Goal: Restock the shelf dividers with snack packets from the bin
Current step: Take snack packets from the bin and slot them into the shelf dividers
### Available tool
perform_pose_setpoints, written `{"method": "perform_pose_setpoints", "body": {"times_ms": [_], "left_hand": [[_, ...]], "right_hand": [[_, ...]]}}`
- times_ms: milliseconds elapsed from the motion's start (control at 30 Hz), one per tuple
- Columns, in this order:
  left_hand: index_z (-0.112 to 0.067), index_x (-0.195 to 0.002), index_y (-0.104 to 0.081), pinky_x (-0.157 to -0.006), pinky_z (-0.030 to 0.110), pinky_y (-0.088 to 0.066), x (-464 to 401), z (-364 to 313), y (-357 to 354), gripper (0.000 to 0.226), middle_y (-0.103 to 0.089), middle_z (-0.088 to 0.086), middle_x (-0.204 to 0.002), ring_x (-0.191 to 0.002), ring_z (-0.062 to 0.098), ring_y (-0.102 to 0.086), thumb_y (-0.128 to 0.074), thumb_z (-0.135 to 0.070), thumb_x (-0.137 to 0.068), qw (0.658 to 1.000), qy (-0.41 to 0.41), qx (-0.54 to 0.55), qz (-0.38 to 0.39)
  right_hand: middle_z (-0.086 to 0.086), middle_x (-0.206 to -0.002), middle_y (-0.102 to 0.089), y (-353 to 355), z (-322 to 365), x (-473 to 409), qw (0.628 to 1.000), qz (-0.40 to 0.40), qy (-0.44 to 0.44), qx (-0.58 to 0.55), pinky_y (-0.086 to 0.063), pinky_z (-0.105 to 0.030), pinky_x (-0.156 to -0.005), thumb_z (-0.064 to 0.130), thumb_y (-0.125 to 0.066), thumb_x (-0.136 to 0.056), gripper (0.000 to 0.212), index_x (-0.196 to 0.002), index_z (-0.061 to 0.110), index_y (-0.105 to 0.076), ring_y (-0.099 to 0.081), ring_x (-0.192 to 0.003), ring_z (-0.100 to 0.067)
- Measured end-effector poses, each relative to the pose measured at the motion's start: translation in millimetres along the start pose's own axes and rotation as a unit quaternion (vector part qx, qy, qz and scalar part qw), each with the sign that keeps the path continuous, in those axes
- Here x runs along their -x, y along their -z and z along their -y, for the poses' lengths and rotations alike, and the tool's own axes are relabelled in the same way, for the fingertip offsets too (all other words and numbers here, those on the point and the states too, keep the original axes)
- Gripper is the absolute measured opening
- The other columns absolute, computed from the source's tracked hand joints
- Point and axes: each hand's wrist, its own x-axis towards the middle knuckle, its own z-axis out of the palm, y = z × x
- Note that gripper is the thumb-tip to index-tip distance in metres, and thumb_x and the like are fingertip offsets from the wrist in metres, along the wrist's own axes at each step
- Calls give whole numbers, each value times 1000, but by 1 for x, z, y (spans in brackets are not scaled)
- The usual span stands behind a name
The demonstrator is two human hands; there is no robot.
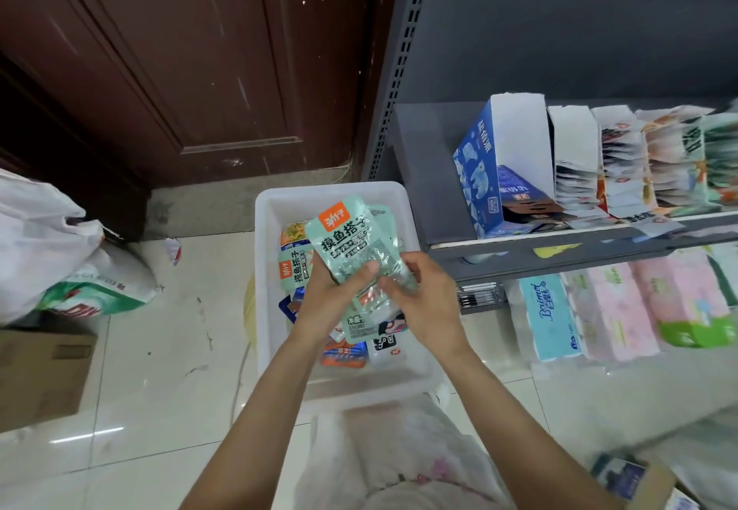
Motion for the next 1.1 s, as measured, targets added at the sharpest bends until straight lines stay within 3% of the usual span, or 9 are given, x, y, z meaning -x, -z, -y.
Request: {"method": "perform_pose_setpoints", "body": {"times_ms": [100, 200, 300, 467, 600, 800, 933, 1033, 1100], "left_hand": [[-28, -131, -40, -96, 41, -50, 3, 1, -1, 72, -64, -5, -121, -111, 14, -62, -79, -35, -70, 999, 28, 36, 30], [-27, -133, -38, -96, 48, -49, 9, 3, -7, 62, -65, -2, -120, -110, 18, -63, -70, -8, -83, 998, 18, 43, 45], [-28, -133, -39, -98, 49, -48, 15, 3, -22, 53, -64, -6, -118, -110, 15, -62, -61, -7, -90, 1000, -1, 14, 0], [-30, -127, -43, -96, 52, -48, 26, -4, -56, 47, -66, -4, -116, -109, 18, -63, -63, -13, -89, 997, -25, 32, -65], [-28, -125, -47, -92, 45, -52, 44, -21, -116, 40, -70, -7, -109, -103, 17, -66, -59, -11, -91, 994, -55, 68, -59], [-29, -135, -44, -71, 28, -56, 71, -29, -200, 59, -70, -6, -112, -103, 16, -67, -60, -40, -79, 994, -65, 84, -33], [-29, -127, -44, -74, 14, -51, 76, -23, -266, 48, -69, -11, -110, -101, 5, -66, -61, -10, -87, 993, -114, 23, -4], [-37, -117, -43, -71, 10, -49, 74, -18, -305, 47, -69, -20, -101, -93, -4, -65, -62, -6, -87, 991, -118, -32, 49], [-36, -117, -43, -78, 18, -52, 70, -16, -325, 51, -69, -21, -101, -95, 0, -66, -65, -6, -84, 985, -109, -82, 109]], "right_hand": [[1, -92, -69, 9, -8, -3, 995, -19, -38, -92, -51, -21, -72, 12, -70, -83, 20, -101, 15, -60, -66, -81, -13], [-7, -96, -70, 18, -14, -4, 975, -36, -91, -200, -55, -30, -67, 7, -68, -84, 21, -103, 9, -59, -68, -84, -20], [1, -92, -70, 36, -18, -3, 970, -66, -84, -219, -52, -25, -67, 7, -66, -86, 16, -100, 11, -57, -66, -80, -9], [9, -91, -68, 83, -25, 5, 974, -168, 141, -64, -47, -12, -72, 10, -63, -85, 15, -100, 15, -64, -61, -79, 1], [2, -113, -67, 110, -44, 17, 927, -146, 331, 104, -48, -22, -84, 18, -61, -81, 23, -101, 12, -72, -60, -95, -14], [-2, -149, -35, 189, -90, 24, 946, -27, 318, 55, -34, -44, -110, 36, -68, -79, 45, -122, 28, -59, -30, -139, -27], [3, -154, -26, 258, -116, 35, 961, 38, 274, -17, -33, -23, -108, 54, -53, -88, 49, -127, 25, -58, -25, -141, -9], [1, -149, -33, 310, -138, 30, 975, -50, 211, -52, -28, -1, -94, 42, -58, -88, 35, -117, 22, -55, -27, -135, 6], [2, -148, -31, 344, -153, 20, 975, -83, 204, 11, -30, -4, -95, 39, -67, -83, 54, -129, 27, -42, -30, -134, 0]]}}
